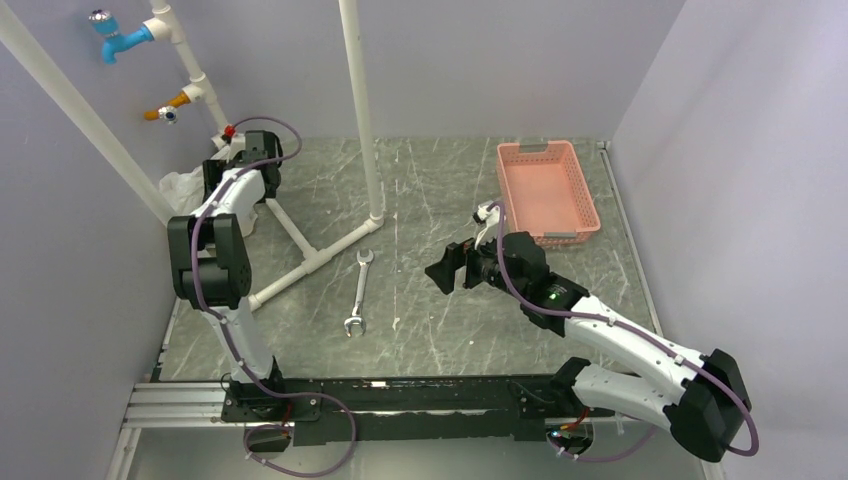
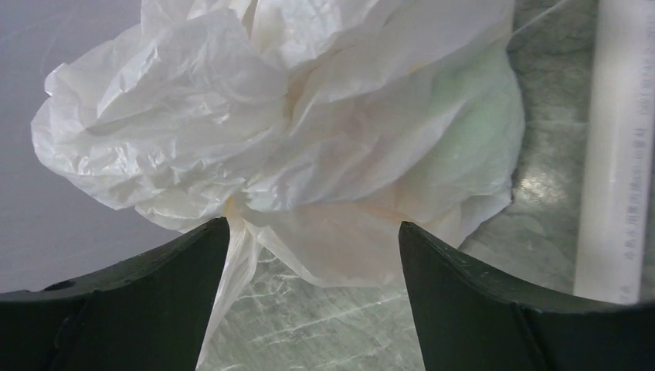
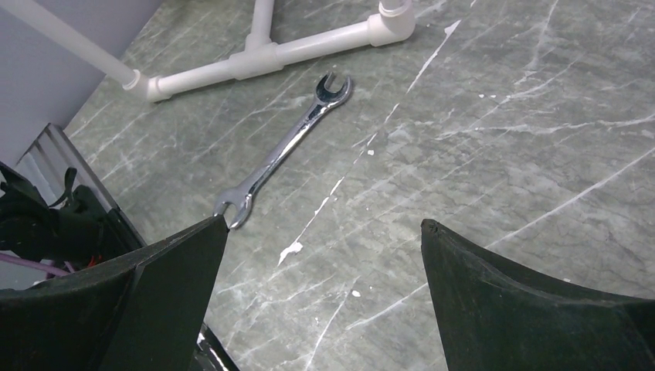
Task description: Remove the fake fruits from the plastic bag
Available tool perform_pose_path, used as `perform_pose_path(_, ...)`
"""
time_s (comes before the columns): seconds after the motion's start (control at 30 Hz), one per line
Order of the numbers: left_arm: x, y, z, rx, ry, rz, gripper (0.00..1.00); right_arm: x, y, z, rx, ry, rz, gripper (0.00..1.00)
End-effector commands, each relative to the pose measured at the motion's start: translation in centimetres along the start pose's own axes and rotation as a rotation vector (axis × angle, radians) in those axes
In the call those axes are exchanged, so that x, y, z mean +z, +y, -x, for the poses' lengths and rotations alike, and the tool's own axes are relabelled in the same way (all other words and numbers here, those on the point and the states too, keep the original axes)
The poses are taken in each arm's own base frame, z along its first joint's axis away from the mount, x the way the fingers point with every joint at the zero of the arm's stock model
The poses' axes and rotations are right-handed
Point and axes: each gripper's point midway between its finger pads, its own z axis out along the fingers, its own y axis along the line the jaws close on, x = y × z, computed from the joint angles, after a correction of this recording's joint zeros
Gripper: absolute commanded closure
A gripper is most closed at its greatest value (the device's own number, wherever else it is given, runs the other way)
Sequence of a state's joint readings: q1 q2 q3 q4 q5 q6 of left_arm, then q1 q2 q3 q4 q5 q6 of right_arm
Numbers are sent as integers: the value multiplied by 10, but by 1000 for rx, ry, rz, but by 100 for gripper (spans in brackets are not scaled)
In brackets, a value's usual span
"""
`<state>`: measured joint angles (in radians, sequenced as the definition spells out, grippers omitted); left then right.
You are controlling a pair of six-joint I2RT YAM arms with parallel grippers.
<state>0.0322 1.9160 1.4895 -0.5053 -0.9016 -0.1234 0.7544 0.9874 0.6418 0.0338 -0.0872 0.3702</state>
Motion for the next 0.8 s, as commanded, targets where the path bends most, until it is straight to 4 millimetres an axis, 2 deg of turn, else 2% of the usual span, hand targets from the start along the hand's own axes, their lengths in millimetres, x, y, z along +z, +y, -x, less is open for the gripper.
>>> perform_pose_path(0.0,0,4,1,-53,21,-35,19,4,9,15,-4,-47,34,0)
perform_pose_path(0.07,4,5,-5,-56,42,-25,22,6,10,14,-7,-41,42,0)
perform_pose_path(0.2,14,-1,-16,-79,91,-76,19,9,6,11,-8,-31,25,0)
perform_pose_path(0.27,17,-6,-19,-72,102,-98,22,9,5,11,-7,-31,16,0)
perform_pose_path(0.37,19,-12,-21,-62,105,-125,39,11,3,12,-9,-29,5,0)
perform_pose_path(0.5,15,-19,-15,-69,95,-186,81,13,0,12,-13,-20,-12,0)
perform_pose_path(0.6,6,-16,-7,-83,85,-214,99,15,-3,13,-11,-18,-30,0)
perform_pose_path(0.67,-3,-12,-1,-104,68,-241,100,16,-4,13,-13,-12,-39,0)
perform_pose_path(0.77,-26,-7,12,-127,29,-295,100,18,-5,13,-10,-4,-46,0)
